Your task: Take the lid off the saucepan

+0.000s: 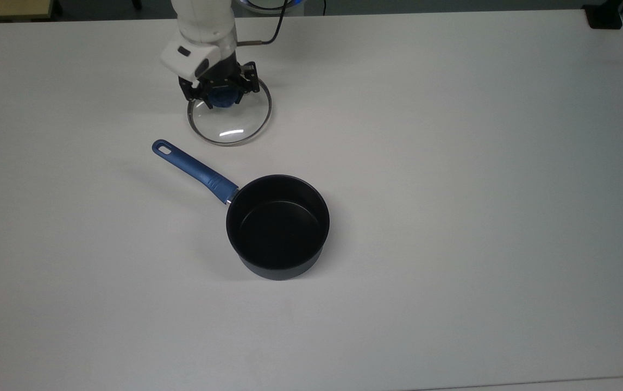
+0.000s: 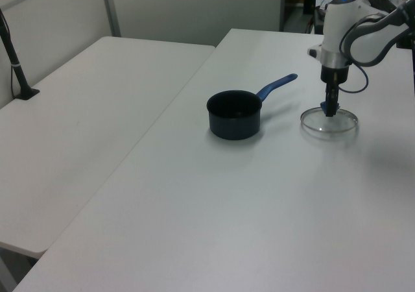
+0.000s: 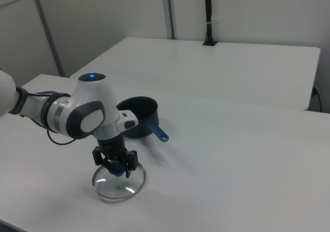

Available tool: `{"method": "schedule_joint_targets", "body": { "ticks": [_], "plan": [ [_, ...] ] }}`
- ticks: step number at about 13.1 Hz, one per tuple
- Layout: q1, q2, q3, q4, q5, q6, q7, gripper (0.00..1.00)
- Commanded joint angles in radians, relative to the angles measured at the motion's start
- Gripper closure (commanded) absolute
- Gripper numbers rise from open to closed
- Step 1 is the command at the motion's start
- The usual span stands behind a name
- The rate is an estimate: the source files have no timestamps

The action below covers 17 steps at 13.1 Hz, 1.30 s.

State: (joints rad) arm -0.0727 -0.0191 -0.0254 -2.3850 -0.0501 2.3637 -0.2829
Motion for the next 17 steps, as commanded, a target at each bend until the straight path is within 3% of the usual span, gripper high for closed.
{"method": "schedule_joint_targets", "body": {
  "ticks": [1,2,3,7,9,12,15,17],
  "plan": [
    [-0.007,0.025,-0.002,0.042,-0.014,0.005,0.036,0.03],
    [-0.007,0.019,-0.002,0.064,-0.014,-0.03,0.086,0.0],
    [-0.006,0.018,-0.002,0.157,-0.014,-0.141,0.144,0.0],
    [-0.007,0.008,-0.004,0.675,0.044,-0.683,0.247,0.0],
    [-0.007,-0.045,-0.013,0.742,0.046,-0.766,0.269,0.0],
    [-0.004,-0.085,-0.019,0.744,0.081,-0.817,0.313,0.0],
    [-0.006,-0.071,-0.018,0.748,0.084,-0.741,0.387,0.0],
    [-0.009,-0.045,-0.019,0.75,0.07,-0.658,0.27,0.0]
  ]
}}
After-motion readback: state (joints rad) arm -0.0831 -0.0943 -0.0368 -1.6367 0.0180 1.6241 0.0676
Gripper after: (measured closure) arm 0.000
